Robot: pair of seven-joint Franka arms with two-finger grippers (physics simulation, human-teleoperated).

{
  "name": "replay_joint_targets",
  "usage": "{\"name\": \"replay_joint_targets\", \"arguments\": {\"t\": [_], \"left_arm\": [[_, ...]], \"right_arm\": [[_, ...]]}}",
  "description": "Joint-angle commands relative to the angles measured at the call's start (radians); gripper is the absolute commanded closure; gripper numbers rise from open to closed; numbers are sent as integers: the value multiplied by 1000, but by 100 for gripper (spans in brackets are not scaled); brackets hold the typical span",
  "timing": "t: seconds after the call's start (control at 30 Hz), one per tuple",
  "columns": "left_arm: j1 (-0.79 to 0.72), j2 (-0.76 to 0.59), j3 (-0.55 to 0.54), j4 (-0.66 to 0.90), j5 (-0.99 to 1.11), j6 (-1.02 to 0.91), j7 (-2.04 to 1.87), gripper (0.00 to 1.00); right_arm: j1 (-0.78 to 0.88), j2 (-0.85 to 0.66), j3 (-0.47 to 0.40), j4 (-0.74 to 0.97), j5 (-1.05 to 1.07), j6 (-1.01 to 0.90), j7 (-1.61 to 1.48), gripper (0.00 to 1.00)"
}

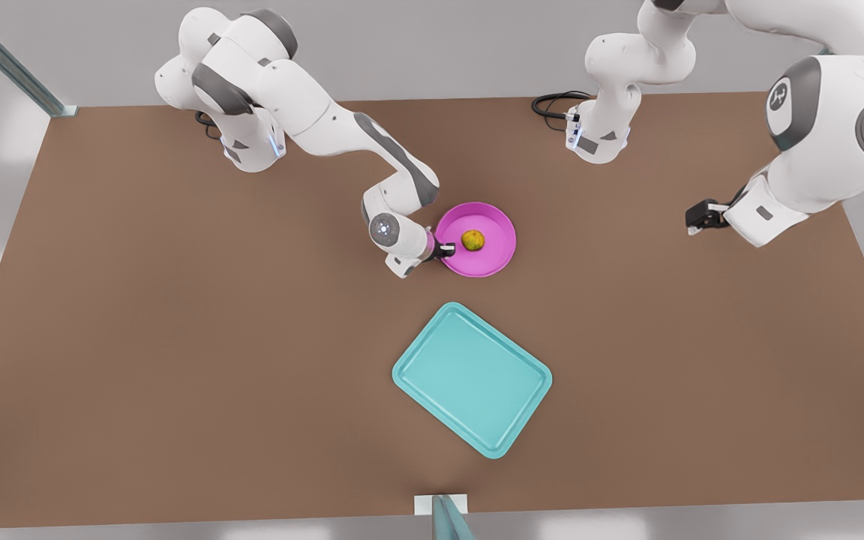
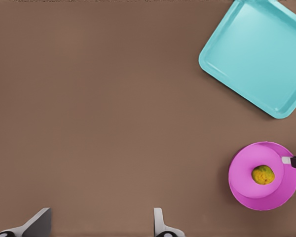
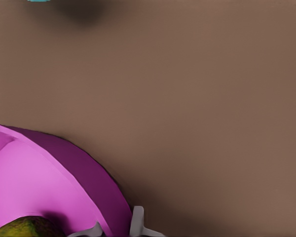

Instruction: Place the orange on the plate with the left arm and the plate on the tray with the right arm

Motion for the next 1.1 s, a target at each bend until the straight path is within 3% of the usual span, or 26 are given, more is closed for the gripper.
{"name": "replay_joint_targets", "arguments": {"t": [0.0, 0.23, 0.4, 0.6, 0.87, 0.9, 0.93, 0.97, 1.07], "left_arm": [[-3, 2, 0, -2, 0, -20, 19, 0], [-1, 2, 0, 1, 3, -71, 15, 0], [-1, -4, 0, 1, 4, -108, 19, 0], [-1, -1, 12, 0, 4, -111, 19, 0], [-1, -1, 12, 1, 8, -102, 17, 0], [-1, -1, 12, 1, 6, -103, 17, 0], [-1, -1, 12, 1, 6, -103, 17, 0], [-1, 1, 12, 1, 6, -103, 17, 0], [-1, 1, 12, 1, 8, -102, 17, 0]], "right_arm": [[2, -1, 1, 5, -4, -4, -5, 79], [-7, -38, 5, 35, 4, 1, -22, 79], [-96, -33, 8, 163, 21, -26, -25, 79], [-262, 144, 2, 503, 12, -231, -142, 79], [-305, 224, -1, 563, 7, -249, -264, 79], [-310, 226, -1, 563, 8, -249, -275, 75], [-313, 232, -3, 578, 7, -266, -287, 7], [-313, 237, -3, 583, 5, -277, -323, 0], [-316, 235, -1, 583, 5, -281, -324, 0]]}}
